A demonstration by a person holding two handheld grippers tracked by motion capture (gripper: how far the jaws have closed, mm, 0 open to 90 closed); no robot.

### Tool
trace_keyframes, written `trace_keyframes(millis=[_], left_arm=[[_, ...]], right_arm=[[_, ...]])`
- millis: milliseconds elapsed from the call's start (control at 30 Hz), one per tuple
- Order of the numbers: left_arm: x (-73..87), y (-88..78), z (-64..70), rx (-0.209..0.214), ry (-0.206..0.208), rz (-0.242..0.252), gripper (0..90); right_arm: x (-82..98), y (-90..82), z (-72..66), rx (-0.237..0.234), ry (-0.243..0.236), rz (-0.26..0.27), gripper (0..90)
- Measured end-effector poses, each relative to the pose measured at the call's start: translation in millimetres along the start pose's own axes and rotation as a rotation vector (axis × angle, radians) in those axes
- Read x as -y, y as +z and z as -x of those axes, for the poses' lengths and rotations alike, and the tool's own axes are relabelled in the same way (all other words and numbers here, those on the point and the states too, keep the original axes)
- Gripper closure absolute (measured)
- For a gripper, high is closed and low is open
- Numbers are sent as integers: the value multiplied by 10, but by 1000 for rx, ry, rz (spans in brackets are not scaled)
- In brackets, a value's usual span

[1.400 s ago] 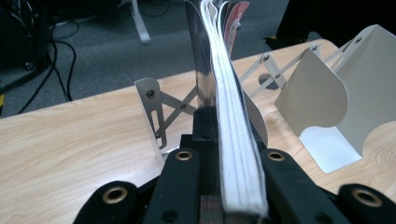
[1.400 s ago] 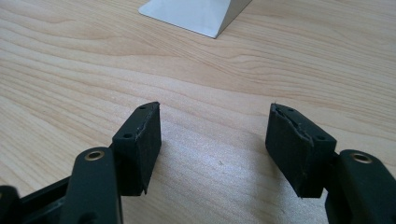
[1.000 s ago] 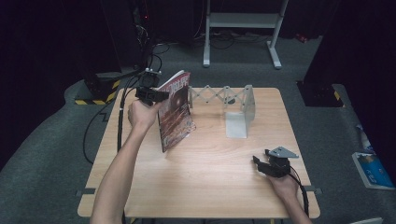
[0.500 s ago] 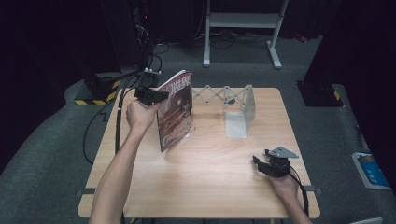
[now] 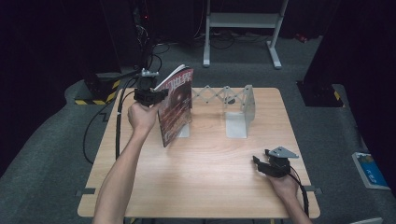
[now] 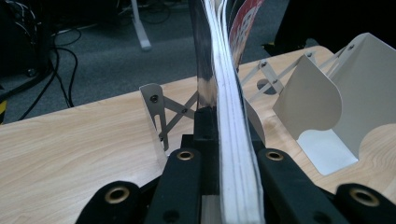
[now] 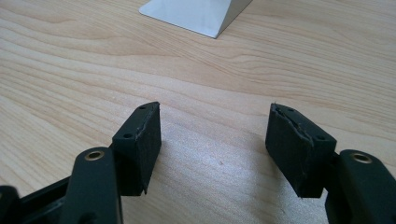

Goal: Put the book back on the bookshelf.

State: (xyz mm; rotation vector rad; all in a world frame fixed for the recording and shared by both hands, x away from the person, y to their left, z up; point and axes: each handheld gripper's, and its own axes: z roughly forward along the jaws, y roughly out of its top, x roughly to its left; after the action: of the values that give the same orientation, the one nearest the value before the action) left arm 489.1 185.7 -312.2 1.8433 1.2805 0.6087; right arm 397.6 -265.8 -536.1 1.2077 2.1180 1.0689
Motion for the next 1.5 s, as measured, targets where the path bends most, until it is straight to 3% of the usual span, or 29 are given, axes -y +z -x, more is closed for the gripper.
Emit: trace_keyframes(millis=[233, 500, 700, 833, 1033, 1267, 1500], left_arm=[[79, 42, 33, -9, -20, 48, 839], [134, 62, 51, -11, -6, 46, 834], [113, 47, 26, -1, -13, -4, 824], [57, 24, -8, 17, -25, -70, 809], [3, 15, -26, 5, -25, -118, 810], [-1, 3, 10, -3, -13, -84, 837], [47, 14, 2, -18, -23, -16, 840]], right_arm=[[0, -1, 0, 0, -2, 0, 360], [0, -1, -1, 0, -1, 0, 359], [0, -1, -1, 0, 0, 0, 359], [0, 0, -2, 0, 0, 0, 359], [0, 0, -1, 0, 0, 0, 359], [0, 0, -1, 0, 0, 0, 359], [0, 0, -1, 0, 0, 0, 359]])
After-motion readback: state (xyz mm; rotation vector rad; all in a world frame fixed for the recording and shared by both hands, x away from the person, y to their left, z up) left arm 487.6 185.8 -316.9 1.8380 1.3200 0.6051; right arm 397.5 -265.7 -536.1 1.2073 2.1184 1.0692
